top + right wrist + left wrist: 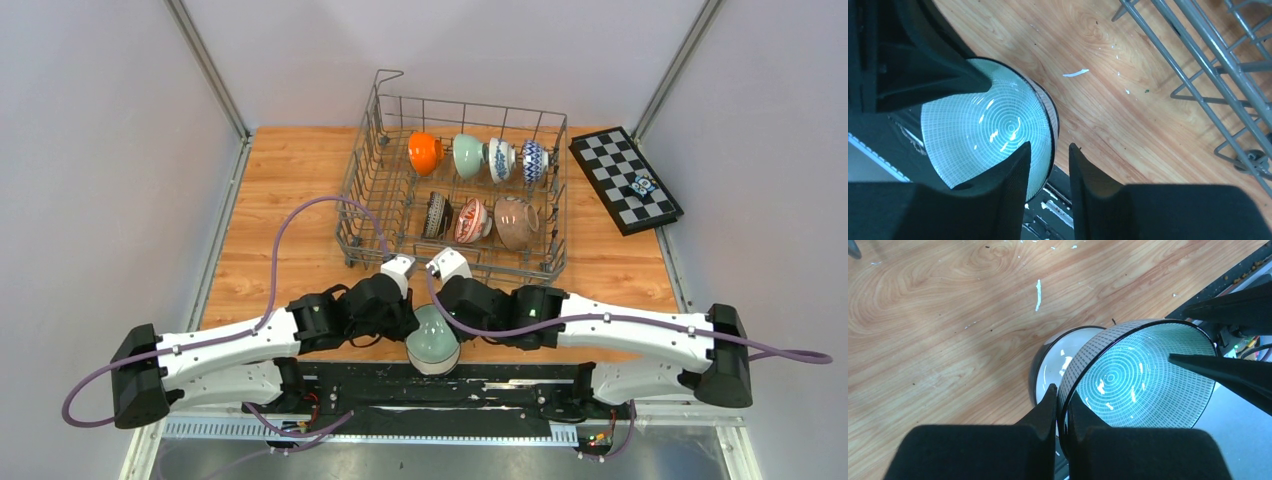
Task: Load the bowls into the dish rack
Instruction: Pick up the bowl from the center of the board.
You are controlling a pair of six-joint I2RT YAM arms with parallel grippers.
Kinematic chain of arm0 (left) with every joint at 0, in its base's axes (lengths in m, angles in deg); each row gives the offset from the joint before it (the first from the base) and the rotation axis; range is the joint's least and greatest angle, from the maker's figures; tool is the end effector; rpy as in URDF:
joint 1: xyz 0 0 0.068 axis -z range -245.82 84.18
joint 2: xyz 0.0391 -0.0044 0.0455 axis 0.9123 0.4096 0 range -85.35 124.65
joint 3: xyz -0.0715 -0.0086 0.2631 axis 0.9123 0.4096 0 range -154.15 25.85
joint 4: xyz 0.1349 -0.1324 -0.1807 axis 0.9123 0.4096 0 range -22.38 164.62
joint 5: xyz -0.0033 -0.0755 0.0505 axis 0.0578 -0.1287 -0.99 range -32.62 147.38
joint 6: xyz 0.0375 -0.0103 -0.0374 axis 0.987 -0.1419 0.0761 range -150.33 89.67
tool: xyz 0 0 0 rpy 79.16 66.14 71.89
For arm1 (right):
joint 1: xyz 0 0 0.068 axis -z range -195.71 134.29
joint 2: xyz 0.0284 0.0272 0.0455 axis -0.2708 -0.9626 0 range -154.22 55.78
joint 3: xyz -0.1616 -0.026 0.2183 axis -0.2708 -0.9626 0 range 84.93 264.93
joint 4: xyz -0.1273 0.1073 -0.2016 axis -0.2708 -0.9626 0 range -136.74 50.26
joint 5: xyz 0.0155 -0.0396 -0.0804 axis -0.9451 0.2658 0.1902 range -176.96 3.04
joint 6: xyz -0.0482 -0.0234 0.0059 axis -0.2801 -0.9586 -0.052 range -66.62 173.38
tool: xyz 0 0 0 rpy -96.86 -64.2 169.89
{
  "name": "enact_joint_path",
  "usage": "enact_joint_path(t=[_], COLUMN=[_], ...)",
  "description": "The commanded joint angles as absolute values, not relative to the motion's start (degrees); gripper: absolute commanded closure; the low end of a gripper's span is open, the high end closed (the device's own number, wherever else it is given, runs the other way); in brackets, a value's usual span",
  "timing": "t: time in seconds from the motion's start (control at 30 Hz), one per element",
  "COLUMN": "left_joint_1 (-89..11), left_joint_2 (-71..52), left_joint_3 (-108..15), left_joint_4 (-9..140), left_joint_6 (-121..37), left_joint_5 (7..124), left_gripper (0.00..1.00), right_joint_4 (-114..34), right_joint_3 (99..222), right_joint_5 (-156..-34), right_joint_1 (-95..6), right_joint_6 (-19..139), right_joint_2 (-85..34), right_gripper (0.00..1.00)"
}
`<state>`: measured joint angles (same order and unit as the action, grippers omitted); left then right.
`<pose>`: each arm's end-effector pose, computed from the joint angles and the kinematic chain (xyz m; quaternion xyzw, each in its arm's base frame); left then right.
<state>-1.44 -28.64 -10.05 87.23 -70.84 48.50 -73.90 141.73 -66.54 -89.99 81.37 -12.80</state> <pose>0.0951 -0.1857 0.2323 0.1554 0.8923 -0.2885 0.3104 0.0799 0.2376 0.2909 -0.2975 0.8650 0.1843 0.3596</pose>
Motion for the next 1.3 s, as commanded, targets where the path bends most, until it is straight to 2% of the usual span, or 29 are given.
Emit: enact_joint_path(t=[0.0,0.2,0.37,0.87,1.27], left_joint_1=[-1.1,-1.1,-1.1,-1.1,-1.1], left_joint_2=[-29.1,-29.6,-29.7,-30.9,-31.4], left_joint_3=[-13.8,-15.7,-17.3,-18.3,-18.8], left_joint_4=[88.2,90.5,92.6,94.3,95.4], left_joint_6=[-68.7,-67.4,-65.9,-64.2,-63.5], left_joint_5=[48.2,48.9,50.2,55.7,56.7], left_gripper=[1.0,1.0,1.0,1.0,1.0], right_joint_4=[-75.0,-78.2,-80.5,-79.2,-85.2], right_joint_3=[144.6,147.9,150.1,149.1,154.4], right_joint_5=[-69.2,-72.8,-78.3,-82.8,-80.9], right_joint_1=[-91.7,-94.9,-98.9,-108.3,-110.5], right_joint_6=[75.5,65.9,57.6,37.5,33.9], right_joint_2=[-9.0,-6.5,-6.5,-12.2,-24.1], right_gripper=[0.58,0.42,0.36,0.37,0.44])
